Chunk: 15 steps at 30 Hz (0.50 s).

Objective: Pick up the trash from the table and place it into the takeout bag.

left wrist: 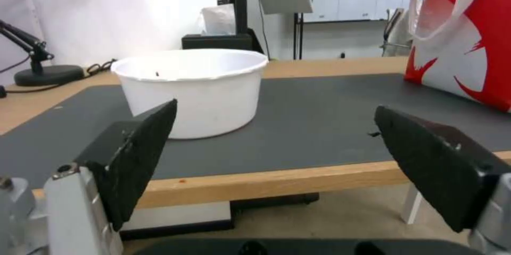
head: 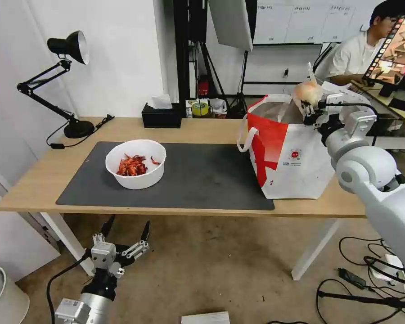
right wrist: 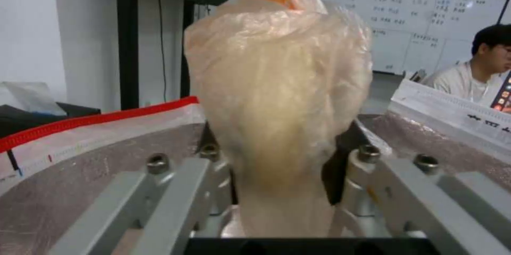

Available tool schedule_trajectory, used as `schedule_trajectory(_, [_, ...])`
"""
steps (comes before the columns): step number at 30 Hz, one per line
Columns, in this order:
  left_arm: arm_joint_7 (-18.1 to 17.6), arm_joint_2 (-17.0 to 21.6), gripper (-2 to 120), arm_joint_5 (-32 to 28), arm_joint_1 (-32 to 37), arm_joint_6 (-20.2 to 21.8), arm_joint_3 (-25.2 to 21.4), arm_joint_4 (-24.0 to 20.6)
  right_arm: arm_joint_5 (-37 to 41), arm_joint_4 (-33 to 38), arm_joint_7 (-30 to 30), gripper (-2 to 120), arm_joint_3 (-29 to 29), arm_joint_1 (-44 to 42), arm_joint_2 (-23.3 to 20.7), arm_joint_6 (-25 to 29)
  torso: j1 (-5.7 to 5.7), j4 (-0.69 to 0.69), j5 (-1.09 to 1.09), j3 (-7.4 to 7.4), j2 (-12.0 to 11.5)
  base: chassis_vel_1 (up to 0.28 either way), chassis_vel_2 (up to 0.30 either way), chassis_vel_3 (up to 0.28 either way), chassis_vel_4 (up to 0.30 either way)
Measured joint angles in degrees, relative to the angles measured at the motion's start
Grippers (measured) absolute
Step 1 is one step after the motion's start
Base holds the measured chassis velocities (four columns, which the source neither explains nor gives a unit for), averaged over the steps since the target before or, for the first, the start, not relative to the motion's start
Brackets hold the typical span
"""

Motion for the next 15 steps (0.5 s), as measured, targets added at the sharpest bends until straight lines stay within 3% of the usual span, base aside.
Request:
schedule_trajectory(7, [0.00,0.25,100,0.90,-0.51,-0.22,0.73,1.56,-0.36,0.13,-0.03,64,-0.14,-0.03,-0.48,0.00,0.00,0.00,0.00,0.00,0.00,0.000,0.000,0.000,0.000])
schedule_trajectory(15, [0.00,0.20,100,0.89,-1.14,-0.22,1.27,2.08,-0.45,-0.05,-0.03,88,-0.06,-0.57,-0.50,-0.09,0.00,0.00,0.00,0.00,0.00,0.000,0.000,0.000,0.000])
